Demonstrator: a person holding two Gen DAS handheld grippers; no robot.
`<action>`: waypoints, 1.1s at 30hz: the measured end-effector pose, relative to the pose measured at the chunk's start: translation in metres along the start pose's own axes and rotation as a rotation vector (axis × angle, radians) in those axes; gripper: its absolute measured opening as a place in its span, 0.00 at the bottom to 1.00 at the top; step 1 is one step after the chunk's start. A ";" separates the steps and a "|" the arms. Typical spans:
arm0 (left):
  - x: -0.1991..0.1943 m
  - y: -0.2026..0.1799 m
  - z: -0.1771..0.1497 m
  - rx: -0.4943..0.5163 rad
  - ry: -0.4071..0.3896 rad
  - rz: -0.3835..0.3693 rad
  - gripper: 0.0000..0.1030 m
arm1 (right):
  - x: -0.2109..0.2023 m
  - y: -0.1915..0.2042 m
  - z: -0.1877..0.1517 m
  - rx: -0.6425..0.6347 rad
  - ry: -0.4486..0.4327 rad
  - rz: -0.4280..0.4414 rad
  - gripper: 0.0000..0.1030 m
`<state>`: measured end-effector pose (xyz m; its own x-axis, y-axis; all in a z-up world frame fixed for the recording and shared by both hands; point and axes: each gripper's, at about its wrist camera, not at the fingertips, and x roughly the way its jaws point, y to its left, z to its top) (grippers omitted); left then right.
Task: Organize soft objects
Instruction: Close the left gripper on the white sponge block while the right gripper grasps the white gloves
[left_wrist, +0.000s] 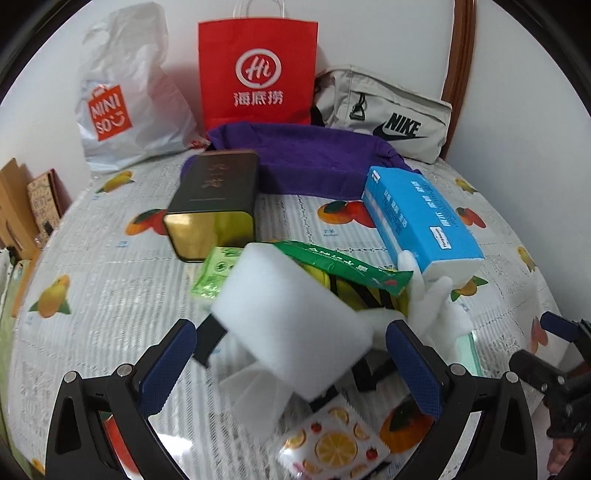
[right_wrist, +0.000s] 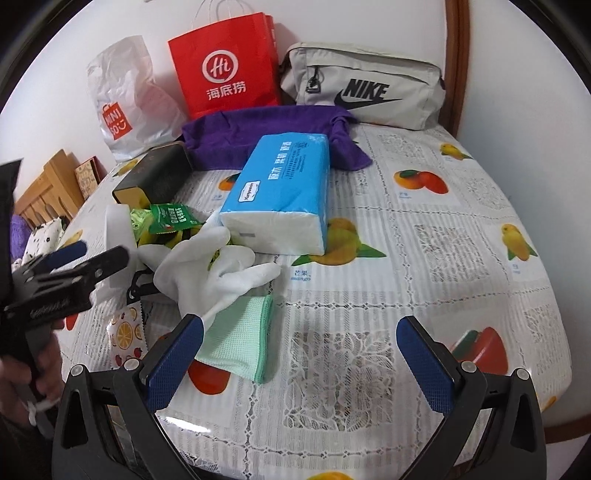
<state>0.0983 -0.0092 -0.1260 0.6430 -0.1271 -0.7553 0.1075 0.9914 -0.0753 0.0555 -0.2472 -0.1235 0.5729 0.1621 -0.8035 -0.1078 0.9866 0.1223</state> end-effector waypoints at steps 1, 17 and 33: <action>0.003 0.000 0.001 0.000 0.003 -0.013 1.00 | 0.001 0.001 0.001 -0.002 0.000 0.005 1.00; -0.016 0.020 0.011 -0.023 -0.070 -0.094 0.77 | 0.034 0.042 0.008 -0.095 0.036 0.159 1.00; -0.008 0.067 -0.002 -0.119 -0.028 -0.033 0.77 | 0.063 0.057 0.005 -0.218 0.020 0.149 0.26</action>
<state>0.0990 0.0585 -0.1265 0.6619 -0.1590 -0.7325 0.0391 0.9832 -0.1780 0.0894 -0.1810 -0.1640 0.5216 0.3033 -0.7974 -0.3634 0.9246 0.1140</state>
